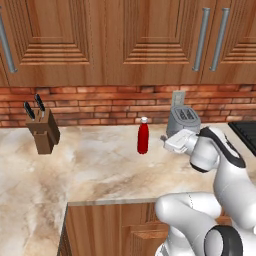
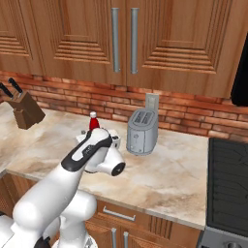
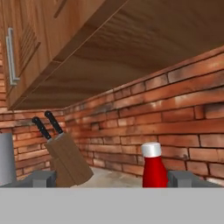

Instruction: Move the drinks to the dining counter.

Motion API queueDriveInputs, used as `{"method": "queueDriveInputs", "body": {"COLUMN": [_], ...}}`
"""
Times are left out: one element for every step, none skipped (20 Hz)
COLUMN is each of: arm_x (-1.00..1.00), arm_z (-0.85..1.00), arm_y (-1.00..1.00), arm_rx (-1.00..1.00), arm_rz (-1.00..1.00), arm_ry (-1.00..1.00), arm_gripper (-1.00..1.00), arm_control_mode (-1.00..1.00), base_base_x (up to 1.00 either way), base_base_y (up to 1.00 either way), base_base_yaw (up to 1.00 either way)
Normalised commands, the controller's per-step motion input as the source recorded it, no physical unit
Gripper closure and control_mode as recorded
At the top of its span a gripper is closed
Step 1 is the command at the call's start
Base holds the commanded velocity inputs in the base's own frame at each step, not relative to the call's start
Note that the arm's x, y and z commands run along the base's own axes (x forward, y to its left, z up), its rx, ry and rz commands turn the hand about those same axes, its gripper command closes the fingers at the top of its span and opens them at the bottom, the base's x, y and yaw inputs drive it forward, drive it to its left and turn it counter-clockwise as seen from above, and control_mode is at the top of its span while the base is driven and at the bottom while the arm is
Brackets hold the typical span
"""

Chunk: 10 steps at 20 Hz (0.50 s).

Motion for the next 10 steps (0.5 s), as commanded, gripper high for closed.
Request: {"method": "queueDriveInputs", "body": {"arm_x": [-0.16,-0.06,-0.02,-0.01,0.00,0.00,-0.09,-0.04,0.00,0.00], "arm_z": [0.00,0.05,0.02,0.00,0.00,0.00,0.00,0.00,0.00,0.00], "arm_y": [0.19,0.09,0.03,0.00,0.01,0.06,0.19,0.26,0.28,0.17], "arm_rx": [0.00,0.00,0.00,0.00,0.00,0.00,0.00,0.00,-0.01,-0.02], "arm_rz": [-0.07,-0.05,-0.04,-0.03,-0.01,0.00,0.00,0.00,0.00,0.00], "arm_ry": [0.15,0.16,0.15,0.17,0.19,0.23,0.22,0.28,0.27,0.22], "arm_gripper": [-1.00,-1.00,-1.00,-1.00,-1.00,-1.00,-1.00,-1.00,-1.00,-1.00], "arm_control_mode": [-1.00,-1.00,-1.00,-1.00,-1.00,-1.00,-1.00,-1.00,-1.00,-1.00], "base_base_x": [0.00,0.00,0.00,0.00,0.00,0.00,0.00,0.00,0.00,0.00], "base_base_y": [0.00,0.00,0.00,0.00,0.00,0.00,0.00,0.00,0.00,0.00], "base_base_yaw": [0.00,0.00,0.00,0.00,0.00,0.00,0.00,0.00,0.00,0.00]}}
